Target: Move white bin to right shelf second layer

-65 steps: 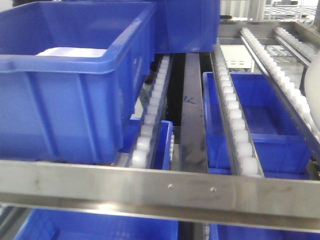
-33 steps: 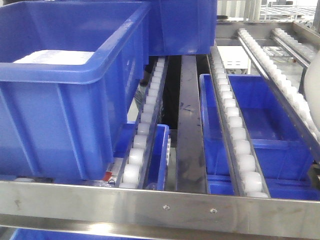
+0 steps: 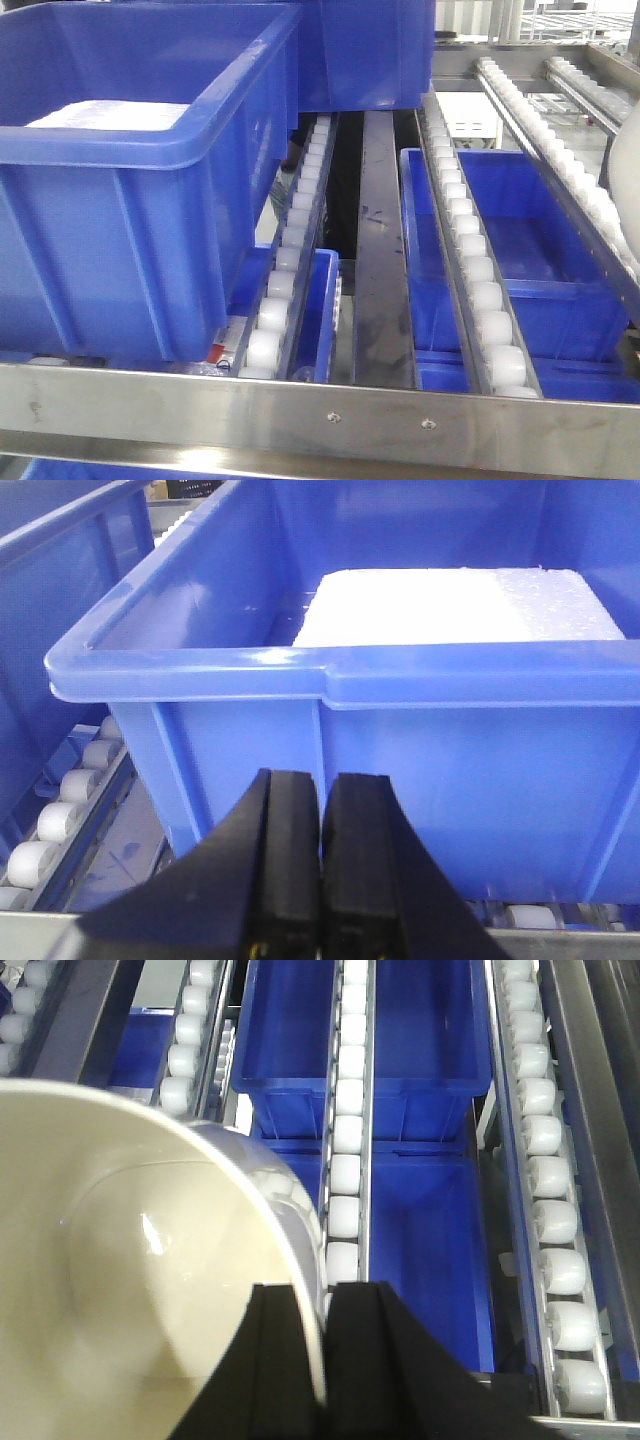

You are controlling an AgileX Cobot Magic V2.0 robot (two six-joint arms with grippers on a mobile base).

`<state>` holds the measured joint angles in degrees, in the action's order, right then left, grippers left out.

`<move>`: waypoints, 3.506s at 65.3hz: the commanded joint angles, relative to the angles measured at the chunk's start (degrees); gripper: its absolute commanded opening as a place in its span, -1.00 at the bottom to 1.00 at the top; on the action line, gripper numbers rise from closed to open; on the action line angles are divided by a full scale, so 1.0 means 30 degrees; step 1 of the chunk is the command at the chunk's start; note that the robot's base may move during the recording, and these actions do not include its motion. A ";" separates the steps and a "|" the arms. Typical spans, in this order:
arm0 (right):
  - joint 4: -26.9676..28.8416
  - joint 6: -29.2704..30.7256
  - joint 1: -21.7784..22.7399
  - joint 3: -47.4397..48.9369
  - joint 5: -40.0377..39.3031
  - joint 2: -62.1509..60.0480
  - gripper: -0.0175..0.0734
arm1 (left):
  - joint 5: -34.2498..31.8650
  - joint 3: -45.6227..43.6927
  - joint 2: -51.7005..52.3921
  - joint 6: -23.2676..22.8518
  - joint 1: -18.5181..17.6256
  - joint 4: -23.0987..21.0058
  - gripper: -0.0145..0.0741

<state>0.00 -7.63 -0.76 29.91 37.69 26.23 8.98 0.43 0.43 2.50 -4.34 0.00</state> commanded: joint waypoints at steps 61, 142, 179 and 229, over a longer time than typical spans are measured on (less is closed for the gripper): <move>0.1857 -0.0598 0.0080 0.0600 -0.8658 1.2141 -0.45 | -0.1628 0.0702 0.0307 -0.0100 -0.0072 -0.0116 -0.48; -0.0293 -0.0462 0.0080 0.0600 -0.9384 1.3128 -0.43 | -0.1628 0.0702 0.0307 -0.0100 -0.0072 -0.0116 -0.48; 0.0676 -0.0462 0.0080 0.0600 -0.8857 1.2685 0.06 | -0.1628 0.0702 0.0307 -0.0100 -0.0072 -0.0116 -0.48; 0.0676 -0.0280 0.0080 0.0600 -0.1801 0.4084 -0.49 | -0.1628 0.0702 0.0307 -0.0100 -0.0072 -0.0116 -0.48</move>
<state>2.01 -9.03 -0.76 29.91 32.40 41.08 8.98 0.43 0.43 2.50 -4.34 0.00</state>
